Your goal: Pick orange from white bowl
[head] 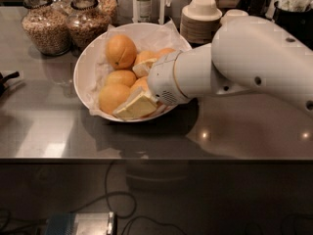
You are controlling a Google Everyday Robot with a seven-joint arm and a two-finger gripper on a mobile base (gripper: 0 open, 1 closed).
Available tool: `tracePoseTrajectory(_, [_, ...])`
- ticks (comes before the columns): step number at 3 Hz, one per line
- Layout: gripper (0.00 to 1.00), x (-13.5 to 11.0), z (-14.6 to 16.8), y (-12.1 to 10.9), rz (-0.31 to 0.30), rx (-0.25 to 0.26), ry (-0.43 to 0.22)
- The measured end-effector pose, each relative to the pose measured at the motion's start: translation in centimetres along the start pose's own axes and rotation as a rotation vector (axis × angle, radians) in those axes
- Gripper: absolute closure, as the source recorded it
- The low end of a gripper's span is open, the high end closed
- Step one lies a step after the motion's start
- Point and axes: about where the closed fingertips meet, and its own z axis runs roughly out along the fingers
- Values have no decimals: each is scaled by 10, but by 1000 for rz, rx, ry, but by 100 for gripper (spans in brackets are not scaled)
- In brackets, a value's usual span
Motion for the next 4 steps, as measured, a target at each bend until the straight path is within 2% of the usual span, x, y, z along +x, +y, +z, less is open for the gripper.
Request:
tracePoseTrajectory(1, [100, -6, -4, -2, 0, 0, 0])
tracePoseTrajectory(2, [100, -11, -7, -3, 0, 0, 0])
tracePoseTrajectory(4, [100, -142, -61, 54, -251, 89, -105])
